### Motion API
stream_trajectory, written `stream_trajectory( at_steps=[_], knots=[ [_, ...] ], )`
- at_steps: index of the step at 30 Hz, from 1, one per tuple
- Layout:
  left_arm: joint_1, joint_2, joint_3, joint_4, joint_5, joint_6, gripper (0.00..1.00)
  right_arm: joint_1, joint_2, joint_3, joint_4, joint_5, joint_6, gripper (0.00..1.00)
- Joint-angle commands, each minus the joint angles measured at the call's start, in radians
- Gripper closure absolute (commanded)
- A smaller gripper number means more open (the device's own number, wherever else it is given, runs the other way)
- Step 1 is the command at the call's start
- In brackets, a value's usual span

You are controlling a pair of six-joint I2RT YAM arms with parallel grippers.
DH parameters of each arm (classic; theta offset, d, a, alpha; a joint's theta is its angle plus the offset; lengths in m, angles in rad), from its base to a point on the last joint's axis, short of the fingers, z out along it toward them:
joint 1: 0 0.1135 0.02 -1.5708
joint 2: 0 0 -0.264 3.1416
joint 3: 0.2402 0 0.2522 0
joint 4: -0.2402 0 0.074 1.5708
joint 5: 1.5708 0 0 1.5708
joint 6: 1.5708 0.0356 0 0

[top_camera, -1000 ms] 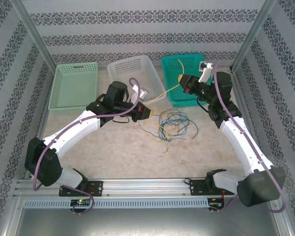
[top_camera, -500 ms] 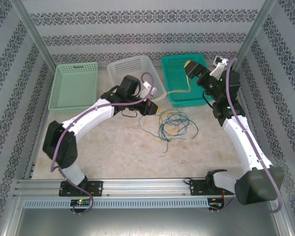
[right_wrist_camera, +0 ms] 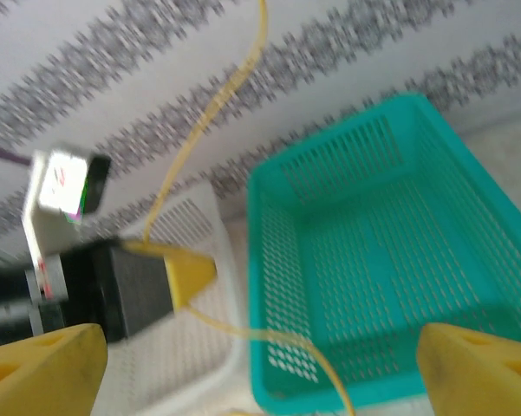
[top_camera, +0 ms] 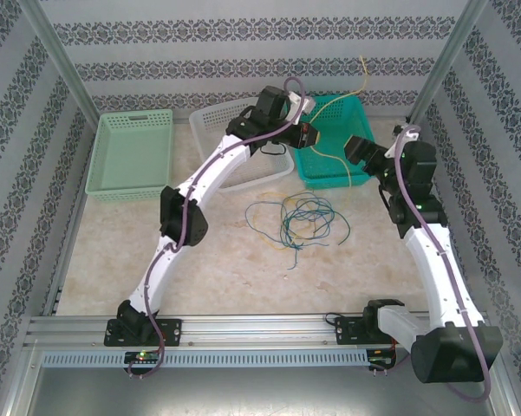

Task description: Untangle the cables

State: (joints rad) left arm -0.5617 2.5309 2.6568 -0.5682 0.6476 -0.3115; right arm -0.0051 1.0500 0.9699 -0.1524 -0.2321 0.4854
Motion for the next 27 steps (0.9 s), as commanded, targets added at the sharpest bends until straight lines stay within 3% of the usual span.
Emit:
stream_trajectory(
  at_steps=[1,10,18,20,24,27],
  knots=[
    [0.036,0.048,0.028,0.02,-0.076,-0.096,1.0,-0.02,-0.014,-0.057,-0.053,0.032,-0.047,0.11],
    [0.049,0.081,-0.002,0.206,-0.173,-0.142,1.0,-0.041,0.055,-0.107,-0.013,-0.049,-0.007,0.21],
    [0.052,0.128,-0.005,0.289,-0.268,-0.214,0.96,-0.04,0.081,-0.119,-0.005,-0.05,0.013,0.23],
    [0.051,0.139,-0.005,0.295,-0.287,-0.218,0.87,-0.041,0.079,-0.124,-0.005,-0.045,0.015,0.23],
    [0.053,0.16,-0.004,0.289,-0.341,-0.236,0.77,-0.041,0.074,-0.131,-0.004,-0.042,0.023,0.23],
    [0.052,0.177,0.003,0.307,-0.32,-0.244,0.56,-0.041,0.07,-0.131,-0.009,-0.044,0.026,0.23]
  ],
)
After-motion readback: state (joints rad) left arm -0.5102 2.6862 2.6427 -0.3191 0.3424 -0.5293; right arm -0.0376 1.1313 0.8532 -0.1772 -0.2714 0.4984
